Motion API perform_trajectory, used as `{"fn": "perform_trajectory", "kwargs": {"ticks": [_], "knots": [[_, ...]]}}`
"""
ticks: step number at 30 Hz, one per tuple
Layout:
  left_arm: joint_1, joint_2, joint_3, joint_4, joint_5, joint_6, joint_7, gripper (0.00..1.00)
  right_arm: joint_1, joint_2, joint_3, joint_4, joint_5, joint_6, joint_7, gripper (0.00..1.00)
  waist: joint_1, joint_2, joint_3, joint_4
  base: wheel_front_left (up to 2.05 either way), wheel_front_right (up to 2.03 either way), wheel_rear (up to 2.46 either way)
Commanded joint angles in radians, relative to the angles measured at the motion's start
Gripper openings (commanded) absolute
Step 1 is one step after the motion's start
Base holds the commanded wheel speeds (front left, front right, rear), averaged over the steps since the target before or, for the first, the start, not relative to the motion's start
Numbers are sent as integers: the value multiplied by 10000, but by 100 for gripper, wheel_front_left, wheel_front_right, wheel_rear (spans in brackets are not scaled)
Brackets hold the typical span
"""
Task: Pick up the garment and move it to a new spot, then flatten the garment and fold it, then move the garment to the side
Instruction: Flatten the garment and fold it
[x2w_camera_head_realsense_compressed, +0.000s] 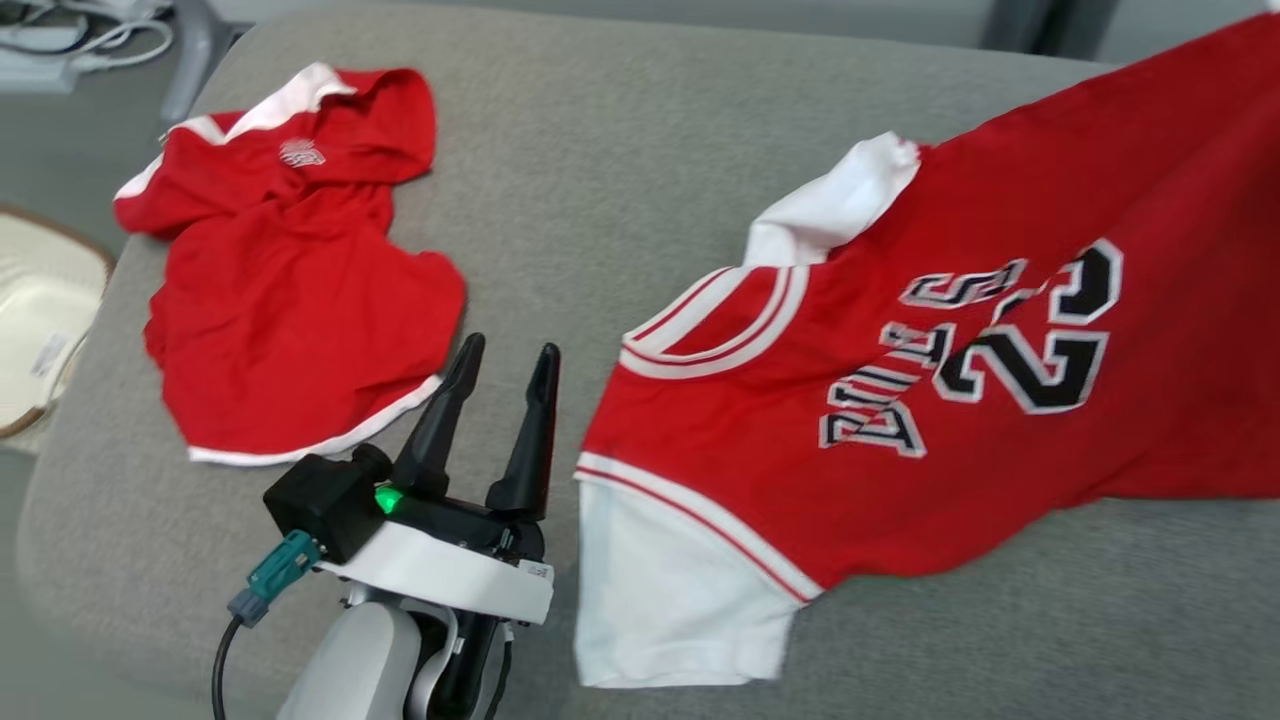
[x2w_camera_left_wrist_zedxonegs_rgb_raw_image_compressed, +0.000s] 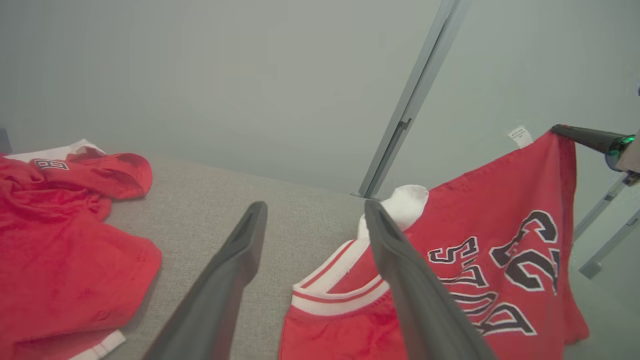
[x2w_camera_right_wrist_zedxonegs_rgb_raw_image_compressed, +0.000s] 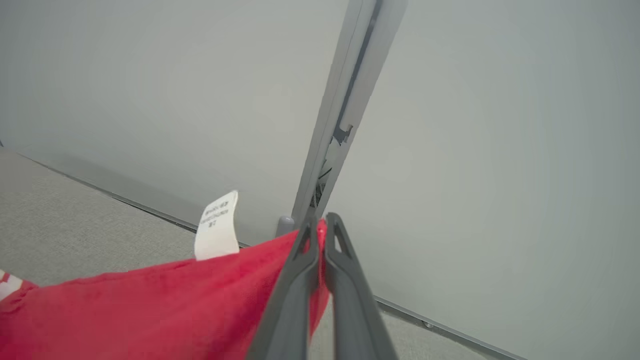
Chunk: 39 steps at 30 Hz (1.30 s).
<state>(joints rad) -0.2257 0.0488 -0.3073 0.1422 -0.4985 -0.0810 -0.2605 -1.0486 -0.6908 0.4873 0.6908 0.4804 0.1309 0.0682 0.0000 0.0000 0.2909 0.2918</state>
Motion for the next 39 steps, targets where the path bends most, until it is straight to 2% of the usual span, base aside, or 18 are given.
{"fn": "perform_trajectory", "kwargs": {"ticks": [1,8,9,10,11,12,18,25,33,36,39], "knots": [[-164,31,-44,-38,-78,27,-31,100,-187,-95,45,28,-85,-3,68,0,0,0,554,604,0,0,0],[-398,30,-482,-197,-461,164,-31,100,-2006,-771,925,808,-626,-3,461,0,0,0,1249,1590,0,0,0],[-408,31,-512,-210,-494,182,-31,100,-2206,-785,968,1008,-692,-3,428,23,0,0,1312,1681,0,0,0],[-425,31,-526,-221,-544,197,-31,100,-2349,-737,1052,1186,-729,-3,358,38,0,0,1361,1756,0,0,0],[-438,31,-544,-231,-568,198,-31,100,-2492,-686,1090,1345,-783,-3,219,43,0,0,1404,1815,0,0,0],[-450,30,-554,-231,-576,197,-31,100,-2622,-626,1085,1532,-817,-3,64,100,0,0,1438,1852,0,0,0],[-543,33,-435,-222,-475,282,-31,100,-2569,49,1263,2641,-887,-3,-778,100,0,0,1406,1591,0,0,0],[-582,35,-61,-161,-177,222,-31,100,-1756,628,1431,3044,-232,-4,-1784,100,0,0,832,641,0,0,0],[-308,38,419,-59,159,150,-31,100,-294,1064,1233,2800,696,-3,-2967,100,0,0,-41,-503,0,0,0],[-137,39,594,11,219,154,-31,100,429,1254,859,2582,1122,-3,-3224,100,0,0,-432,-858,0,0,0],[136,36,753,79,268,162,-31,100,1401,1624,648,2246,1043,-1,-3351,100,0,0,-841,-1168,0,0,0]]}}
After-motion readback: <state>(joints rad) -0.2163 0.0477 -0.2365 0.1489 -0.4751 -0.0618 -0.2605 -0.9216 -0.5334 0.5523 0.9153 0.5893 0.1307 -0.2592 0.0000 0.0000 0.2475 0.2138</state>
